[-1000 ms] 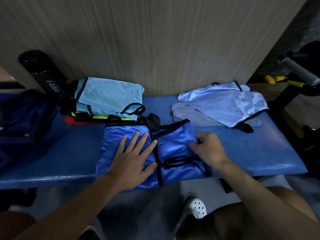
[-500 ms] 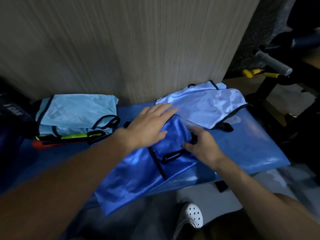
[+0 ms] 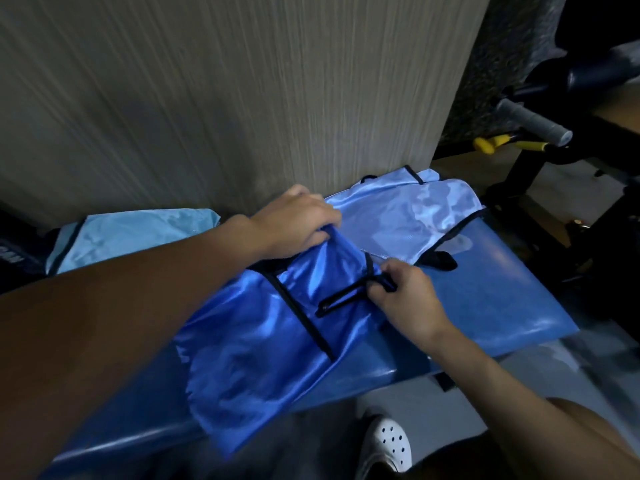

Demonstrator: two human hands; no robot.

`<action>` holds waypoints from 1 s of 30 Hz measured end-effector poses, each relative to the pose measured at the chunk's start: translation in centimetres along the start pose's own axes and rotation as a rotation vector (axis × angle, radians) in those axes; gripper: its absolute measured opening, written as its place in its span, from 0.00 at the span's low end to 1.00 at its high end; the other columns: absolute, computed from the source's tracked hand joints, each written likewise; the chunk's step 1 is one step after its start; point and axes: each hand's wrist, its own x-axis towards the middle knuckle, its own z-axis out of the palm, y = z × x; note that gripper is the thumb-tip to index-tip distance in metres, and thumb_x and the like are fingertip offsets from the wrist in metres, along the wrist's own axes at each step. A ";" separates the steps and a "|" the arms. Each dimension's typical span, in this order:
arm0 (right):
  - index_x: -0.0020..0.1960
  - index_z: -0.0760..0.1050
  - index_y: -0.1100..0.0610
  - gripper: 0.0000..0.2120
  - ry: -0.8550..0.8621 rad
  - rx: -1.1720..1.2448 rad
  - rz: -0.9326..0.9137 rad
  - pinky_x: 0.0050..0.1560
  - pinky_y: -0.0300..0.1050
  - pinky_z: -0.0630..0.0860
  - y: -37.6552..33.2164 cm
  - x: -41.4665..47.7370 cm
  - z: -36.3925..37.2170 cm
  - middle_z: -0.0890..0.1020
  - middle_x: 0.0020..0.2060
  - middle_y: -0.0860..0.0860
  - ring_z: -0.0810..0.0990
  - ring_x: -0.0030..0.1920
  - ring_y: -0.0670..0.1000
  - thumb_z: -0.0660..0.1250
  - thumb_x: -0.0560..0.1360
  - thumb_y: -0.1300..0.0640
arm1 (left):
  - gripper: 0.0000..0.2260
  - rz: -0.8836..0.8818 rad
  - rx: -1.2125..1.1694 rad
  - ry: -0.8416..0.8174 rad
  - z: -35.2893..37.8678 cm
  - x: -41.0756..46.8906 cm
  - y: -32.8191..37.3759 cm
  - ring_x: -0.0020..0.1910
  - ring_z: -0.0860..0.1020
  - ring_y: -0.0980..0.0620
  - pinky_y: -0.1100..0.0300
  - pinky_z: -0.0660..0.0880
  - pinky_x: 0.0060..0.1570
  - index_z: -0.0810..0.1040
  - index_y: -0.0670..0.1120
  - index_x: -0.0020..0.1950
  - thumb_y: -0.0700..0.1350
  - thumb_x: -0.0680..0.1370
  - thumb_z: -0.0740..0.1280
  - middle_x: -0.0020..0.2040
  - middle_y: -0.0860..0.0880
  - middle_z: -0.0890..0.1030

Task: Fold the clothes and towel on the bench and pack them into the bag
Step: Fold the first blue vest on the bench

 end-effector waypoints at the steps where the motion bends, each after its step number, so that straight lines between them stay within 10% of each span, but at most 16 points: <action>1: 0.37 0.73 0.56 0.09 0.064 0.071 0.009 0.34 0.35 0.70 -0.2 0.4 -0.5 0.75 0.28 0.48 0.71 0.31 0.47 0.70 0.72 0.65 | 0.03 -0.029 -0.014 0.053 -0.4 0.2 -0.1 0.51 0.77 0.49 0.52 0.65 0.58 0.77 0.49 0.49 0.44 0.77 0.67 0.46 0.53 0.81; 6: 0.38 0.74 0.58 0.07 0.186 0.218 -0.074 0.35 0.46 0.73 -2.2 0.3 -2.6 0.78 0.31 0.55 0.74 0.32 0.53 0.71 0.72 0.65 | 0.03 -0.051 -0.067 0.232 -2.1 -0.5 -0.1 0.49 0.76 0.50 0.57 0.63 0.53 0.78 0.48 0.49 0.44 0.75 0.68 0.45 0.54 0.79; 13: 0.41 0.75 0.53 0.06 0.059 -0.271 -0.471 0.38 0.45 0.71 -4.0 -5.1 0.9 0.78 0.36 0.48 0.77 0.37 0.53 0.69 0.65 0.56 | 0.06 0.013 -0.021 0.200 -2.2 -9.8 1.7 0.49 0.75 0.48 0.51 0.69 0.52 0.76 0.47 0.46 0.41 0.71 0.63 0.47 0.51 0.78; 24: 0.55 0.77 0.49 0.23 -0.429 -0.562 -0.798 0.48 0.41 0.65 -3.6 -10.2 5.4 0.79 0.43 0.45 0.78 0.44 0.47 0.64 0.69 0.35 | 0.15 -0.139 0.095 -0.080 2.1 -21.2 4.7 0.54 0.75 0.47 0.52 0.68 0.54 0.79 0.47 0.51 0.41 0.66 0.63 0.51 0.50 0.77; 30: 0.50 0.77 0.51 0.11 -0.009 -0.506 -0.566 0.49 0.48 0.65 -4.2 -9.6 5.0 0.78 0.46 0.47 0.76 0.48 0.53 0.60 0.75 0.48 | 0.12 -0.178 0.027 0.114 1.4 -18.4 5.2 0.57 0.76 0.46 0.50 0.69 0.61 0.80 0.44 0.54 0.43 0.75 0.61 0.54 0.48 0.78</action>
